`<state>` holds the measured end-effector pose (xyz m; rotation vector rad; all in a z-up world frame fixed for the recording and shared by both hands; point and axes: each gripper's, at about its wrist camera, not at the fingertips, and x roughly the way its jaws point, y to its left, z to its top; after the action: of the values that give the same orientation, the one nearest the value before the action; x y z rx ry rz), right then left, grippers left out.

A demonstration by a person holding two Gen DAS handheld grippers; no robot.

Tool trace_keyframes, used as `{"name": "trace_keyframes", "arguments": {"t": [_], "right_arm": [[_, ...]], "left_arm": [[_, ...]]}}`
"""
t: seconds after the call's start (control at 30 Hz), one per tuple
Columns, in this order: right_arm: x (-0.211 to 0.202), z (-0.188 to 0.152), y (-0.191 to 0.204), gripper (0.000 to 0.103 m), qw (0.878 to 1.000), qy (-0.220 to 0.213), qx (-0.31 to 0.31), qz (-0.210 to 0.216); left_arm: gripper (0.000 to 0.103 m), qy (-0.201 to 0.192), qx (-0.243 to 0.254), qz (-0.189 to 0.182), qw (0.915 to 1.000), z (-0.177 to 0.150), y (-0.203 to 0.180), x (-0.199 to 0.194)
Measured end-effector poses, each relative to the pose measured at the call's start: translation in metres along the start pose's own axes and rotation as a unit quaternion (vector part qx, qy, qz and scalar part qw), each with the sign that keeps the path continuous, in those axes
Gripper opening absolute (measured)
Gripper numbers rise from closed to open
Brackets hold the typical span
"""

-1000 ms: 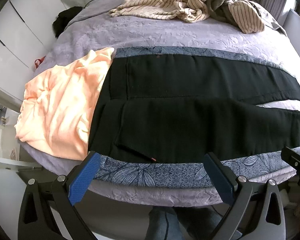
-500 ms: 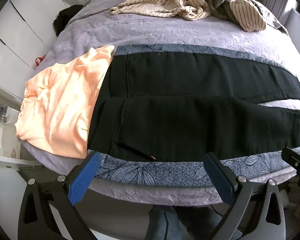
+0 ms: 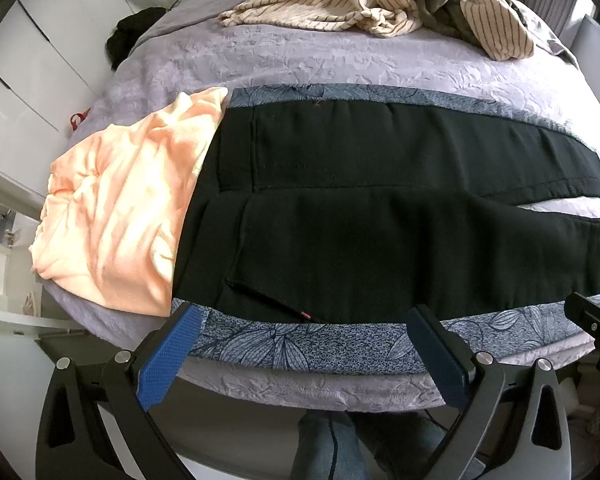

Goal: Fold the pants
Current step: 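Position both grippers open over the grey waistband of the black trousers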

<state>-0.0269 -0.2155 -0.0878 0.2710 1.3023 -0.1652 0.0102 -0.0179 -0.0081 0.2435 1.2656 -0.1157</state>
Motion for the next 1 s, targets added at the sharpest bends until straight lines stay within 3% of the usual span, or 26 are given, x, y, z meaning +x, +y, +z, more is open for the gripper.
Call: {"name": "trace_keyframes", "arguments": {"t": [1.0], "right_arm": [[0.035, 0.003, 0.004, 0.103, 1.000, 0.016, -0.019, 0.000]], "left_arm": [[0.103, 0.006, -0.009, -0.018, 0.9998, -0.007, -0.002, 0.033]]}}
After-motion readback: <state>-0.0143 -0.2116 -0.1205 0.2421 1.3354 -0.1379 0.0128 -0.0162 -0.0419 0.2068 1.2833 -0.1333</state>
